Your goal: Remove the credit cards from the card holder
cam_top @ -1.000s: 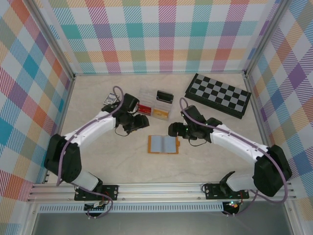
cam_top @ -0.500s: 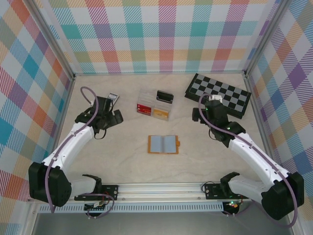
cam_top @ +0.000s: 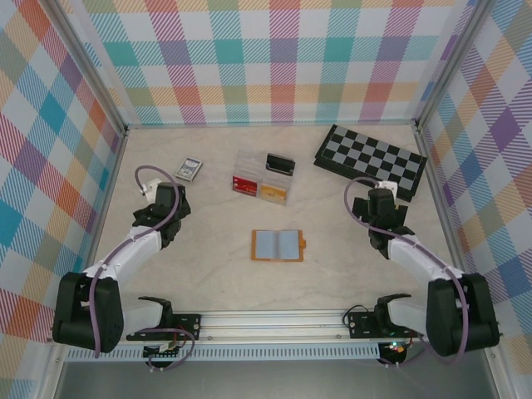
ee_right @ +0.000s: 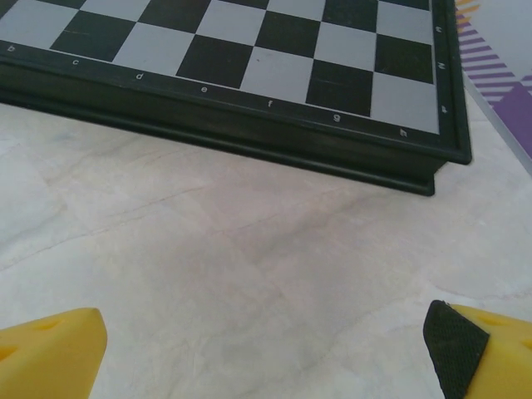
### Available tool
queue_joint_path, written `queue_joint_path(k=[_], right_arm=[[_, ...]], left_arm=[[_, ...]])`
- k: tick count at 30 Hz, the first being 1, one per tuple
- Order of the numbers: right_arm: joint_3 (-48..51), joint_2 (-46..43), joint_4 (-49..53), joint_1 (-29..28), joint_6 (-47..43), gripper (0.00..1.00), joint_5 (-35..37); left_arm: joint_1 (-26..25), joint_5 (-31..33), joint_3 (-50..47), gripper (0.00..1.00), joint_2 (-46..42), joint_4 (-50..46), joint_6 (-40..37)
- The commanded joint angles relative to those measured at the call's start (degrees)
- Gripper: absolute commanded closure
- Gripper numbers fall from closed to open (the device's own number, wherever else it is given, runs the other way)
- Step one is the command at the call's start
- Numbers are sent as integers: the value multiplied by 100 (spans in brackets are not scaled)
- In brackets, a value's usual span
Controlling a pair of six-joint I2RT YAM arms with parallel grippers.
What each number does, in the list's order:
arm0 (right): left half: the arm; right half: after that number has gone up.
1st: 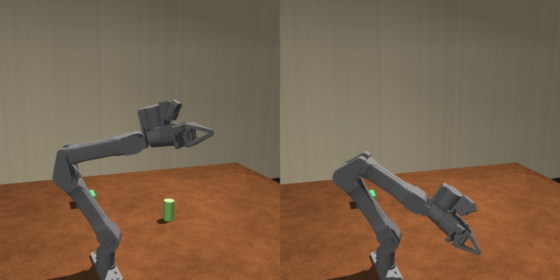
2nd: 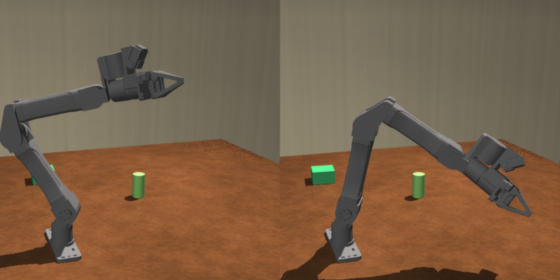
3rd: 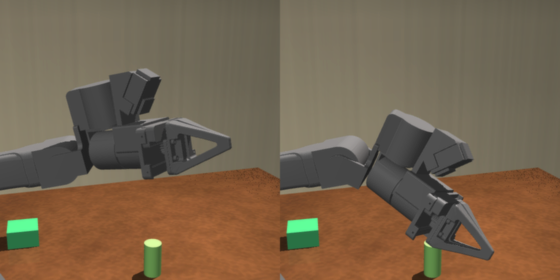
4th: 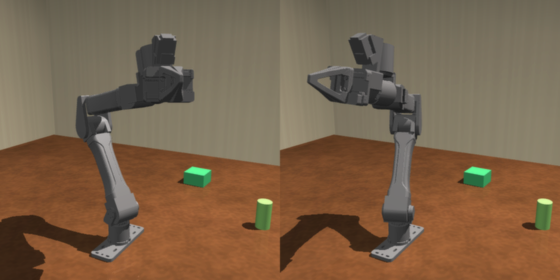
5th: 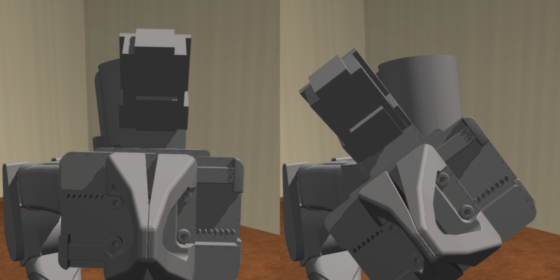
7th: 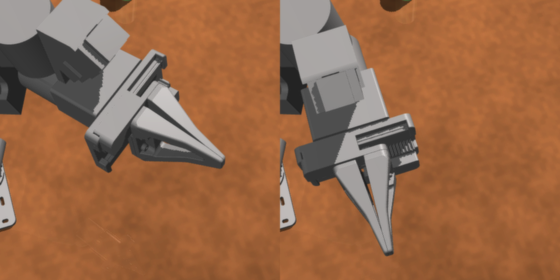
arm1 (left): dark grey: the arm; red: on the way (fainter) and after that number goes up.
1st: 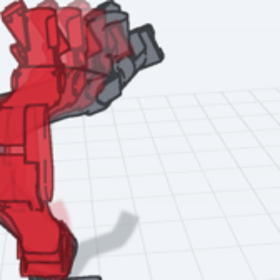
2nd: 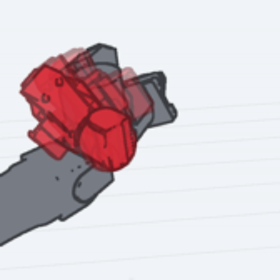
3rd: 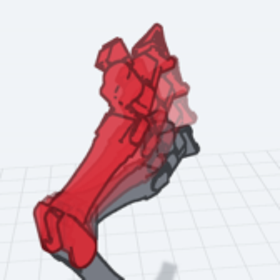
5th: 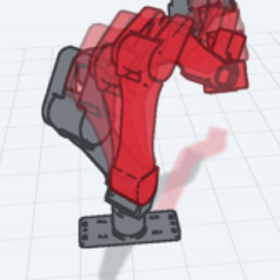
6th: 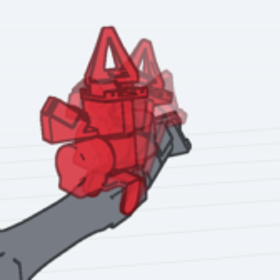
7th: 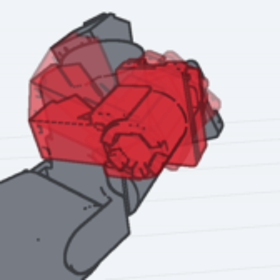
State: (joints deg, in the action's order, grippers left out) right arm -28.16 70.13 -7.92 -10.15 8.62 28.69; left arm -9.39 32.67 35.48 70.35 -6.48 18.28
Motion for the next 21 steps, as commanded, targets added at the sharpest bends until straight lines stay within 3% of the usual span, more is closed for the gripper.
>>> queue_joint_path(k=[1,10,17,21], right_arm=[[61,510,-1244,23,-575,0,-284],[268,1057,-2776,133,-1203,0,-1392],[364,1361,-3417,464,-1108,0,-2119],[564,1396,-3797,596,-1064,0,-2392]], left_arm=[[142,55,-308,0,191,1500,-678],[442,-1484,-1287,0,683,4201,-1725],[517,-2468,-1395,0,1167,5123,-1910],[517,-2605,-1421,0,1621,5563,-1957]])
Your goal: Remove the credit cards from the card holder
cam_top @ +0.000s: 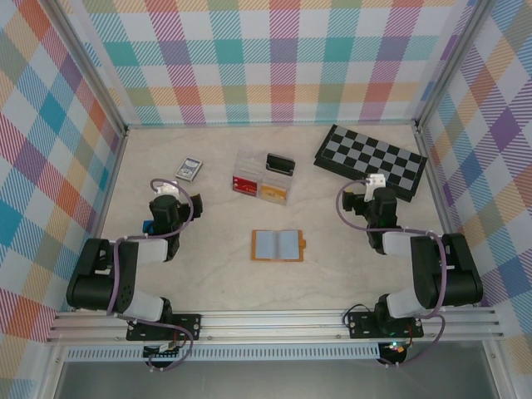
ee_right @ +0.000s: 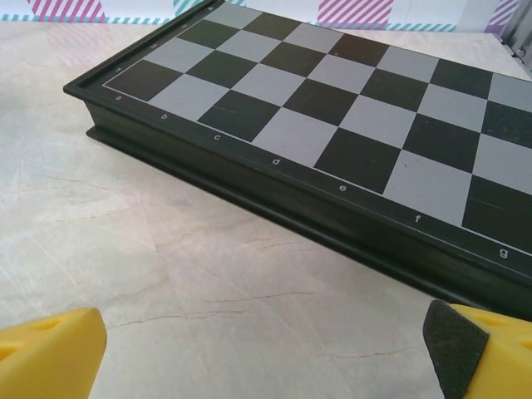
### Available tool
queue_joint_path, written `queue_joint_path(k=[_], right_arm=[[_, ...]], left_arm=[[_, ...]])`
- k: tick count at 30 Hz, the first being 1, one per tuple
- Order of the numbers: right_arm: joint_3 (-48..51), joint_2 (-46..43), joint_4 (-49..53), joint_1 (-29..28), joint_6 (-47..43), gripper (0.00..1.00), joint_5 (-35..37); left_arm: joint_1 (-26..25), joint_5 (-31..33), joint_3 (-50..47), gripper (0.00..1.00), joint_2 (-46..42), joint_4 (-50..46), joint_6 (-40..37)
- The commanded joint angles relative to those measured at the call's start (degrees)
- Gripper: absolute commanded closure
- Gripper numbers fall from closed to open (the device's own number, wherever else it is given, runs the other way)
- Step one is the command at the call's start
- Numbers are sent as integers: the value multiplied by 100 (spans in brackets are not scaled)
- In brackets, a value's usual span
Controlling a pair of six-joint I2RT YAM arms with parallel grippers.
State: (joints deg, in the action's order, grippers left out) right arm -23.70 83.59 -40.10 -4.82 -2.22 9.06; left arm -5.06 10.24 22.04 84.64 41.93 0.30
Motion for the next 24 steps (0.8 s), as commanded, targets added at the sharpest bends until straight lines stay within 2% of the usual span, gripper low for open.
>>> queue_joint_path(k=[1,7,14,24], right_arm=[[129,59,-604,72,20,0,-459],[289,350,-1136,150,27,0,-671],[-2,382,-597,367,260,0,-812],[-20,385,-577,396,284,0,-866]], left_arm=[[84,-351,-69,0,215,724,-157],[64,-310,-17,0,450,778,-161],[56,-261,200,0,510,448,-163],[49,-265,178,0,502,465,-185]])
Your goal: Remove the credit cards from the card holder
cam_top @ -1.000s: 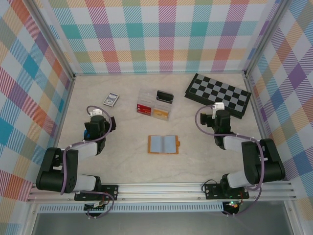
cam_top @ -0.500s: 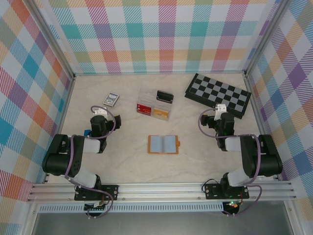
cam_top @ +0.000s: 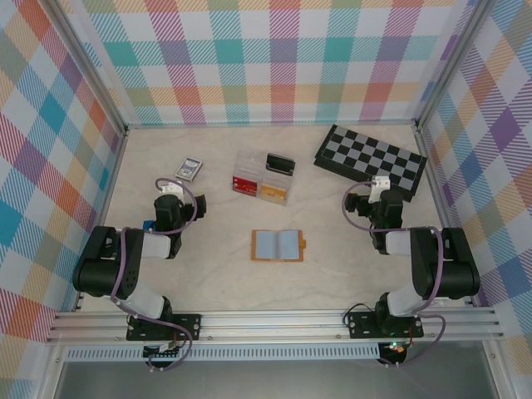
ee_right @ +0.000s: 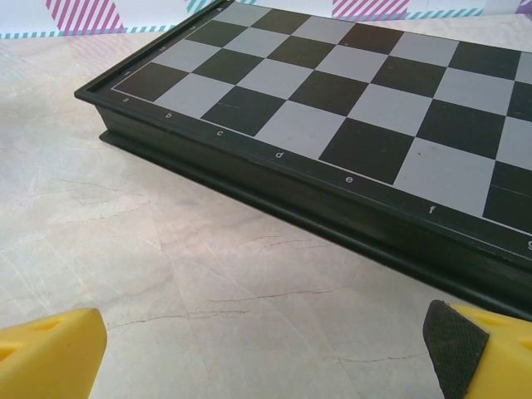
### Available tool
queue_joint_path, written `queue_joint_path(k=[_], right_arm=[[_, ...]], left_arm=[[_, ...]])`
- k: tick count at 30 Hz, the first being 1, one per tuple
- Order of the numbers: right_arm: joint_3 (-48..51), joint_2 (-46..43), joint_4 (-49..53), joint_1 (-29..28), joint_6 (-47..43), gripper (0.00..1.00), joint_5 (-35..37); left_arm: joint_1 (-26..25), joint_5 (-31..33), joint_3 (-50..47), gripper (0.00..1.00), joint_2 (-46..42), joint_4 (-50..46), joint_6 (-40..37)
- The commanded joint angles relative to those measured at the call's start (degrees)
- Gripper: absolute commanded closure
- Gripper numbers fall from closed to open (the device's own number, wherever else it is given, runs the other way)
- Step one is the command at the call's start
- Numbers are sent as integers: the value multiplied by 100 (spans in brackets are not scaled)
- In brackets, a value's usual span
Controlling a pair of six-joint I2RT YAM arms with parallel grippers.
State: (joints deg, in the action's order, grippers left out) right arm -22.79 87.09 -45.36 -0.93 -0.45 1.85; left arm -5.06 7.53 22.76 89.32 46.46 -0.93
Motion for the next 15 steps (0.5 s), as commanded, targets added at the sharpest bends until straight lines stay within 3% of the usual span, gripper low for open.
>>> queue_joint_path(k=[1,15], right_arm=[[-112,34,-47,7,106,0,-150],[-103,36,-55,20,102,0,-167]], left_arm=[[49,-5,121,0,42,0,-52],[45,-13,141,0,42,-22,-61]])
